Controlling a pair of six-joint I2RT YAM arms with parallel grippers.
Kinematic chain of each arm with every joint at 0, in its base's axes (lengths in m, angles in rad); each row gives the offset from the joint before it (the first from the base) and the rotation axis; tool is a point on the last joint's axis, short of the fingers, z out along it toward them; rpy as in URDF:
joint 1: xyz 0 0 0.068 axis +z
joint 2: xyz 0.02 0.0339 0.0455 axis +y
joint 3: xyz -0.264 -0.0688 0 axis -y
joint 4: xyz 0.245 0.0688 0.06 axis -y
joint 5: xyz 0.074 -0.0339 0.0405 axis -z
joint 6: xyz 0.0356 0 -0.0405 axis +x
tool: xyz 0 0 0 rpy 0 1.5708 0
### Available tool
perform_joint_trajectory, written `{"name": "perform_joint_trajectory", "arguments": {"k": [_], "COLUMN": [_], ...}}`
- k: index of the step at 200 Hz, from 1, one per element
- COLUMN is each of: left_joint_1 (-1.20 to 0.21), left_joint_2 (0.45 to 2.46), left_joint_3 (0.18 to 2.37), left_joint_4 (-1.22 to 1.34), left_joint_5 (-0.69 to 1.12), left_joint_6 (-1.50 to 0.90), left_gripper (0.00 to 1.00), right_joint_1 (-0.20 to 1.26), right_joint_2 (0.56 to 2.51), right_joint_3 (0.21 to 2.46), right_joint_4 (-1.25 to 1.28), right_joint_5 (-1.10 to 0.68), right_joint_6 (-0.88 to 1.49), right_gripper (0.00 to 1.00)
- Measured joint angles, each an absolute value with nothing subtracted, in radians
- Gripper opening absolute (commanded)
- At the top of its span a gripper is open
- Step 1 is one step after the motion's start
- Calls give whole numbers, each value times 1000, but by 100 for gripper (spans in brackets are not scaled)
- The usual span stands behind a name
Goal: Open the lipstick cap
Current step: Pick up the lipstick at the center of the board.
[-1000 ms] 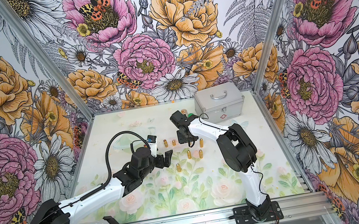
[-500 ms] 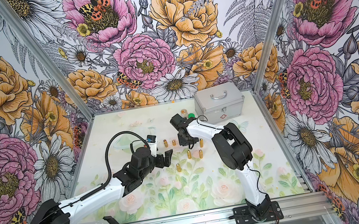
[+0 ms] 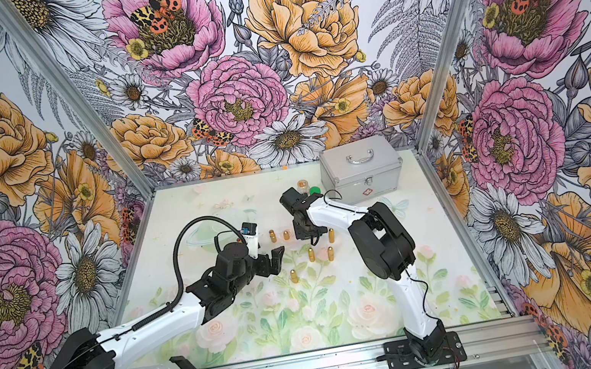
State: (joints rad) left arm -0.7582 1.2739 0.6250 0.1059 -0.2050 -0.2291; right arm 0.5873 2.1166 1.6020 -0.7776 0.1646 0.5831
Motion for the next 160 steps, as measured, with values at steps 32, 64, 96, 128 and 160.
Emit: {"name": "perform_joint_trajectory", "arguments": {"k": [32,64,96,128,160], "left_joint_1": [-758,-758,-758,-751,-711], "left_joint_2": [1274,1274,1266,1220,1156], "left_joint_3": [625,625,625,606,557], "left_joint_4": [106,106,106,110,111], "left_joint_5": [-205,-208,-213,-217,-216], "left_joint_6": [-229,-229,-229,-229,-229], "left_gripper": [99,99,99,99,98], "right_joint_1": [587,587,587,587,588], "right_joint_2": [2117,2116,2093,2011,1928], "right_joint_3": [1602,1602,1602,1602,1612], "right_joint_4": [-778,-778,-780,-783,-804], "right_joint_5": [165,165,156,104,30], "right_joint_6": [579,566,552,521,487], "right_gripper": [21,20,20,20,21]}}
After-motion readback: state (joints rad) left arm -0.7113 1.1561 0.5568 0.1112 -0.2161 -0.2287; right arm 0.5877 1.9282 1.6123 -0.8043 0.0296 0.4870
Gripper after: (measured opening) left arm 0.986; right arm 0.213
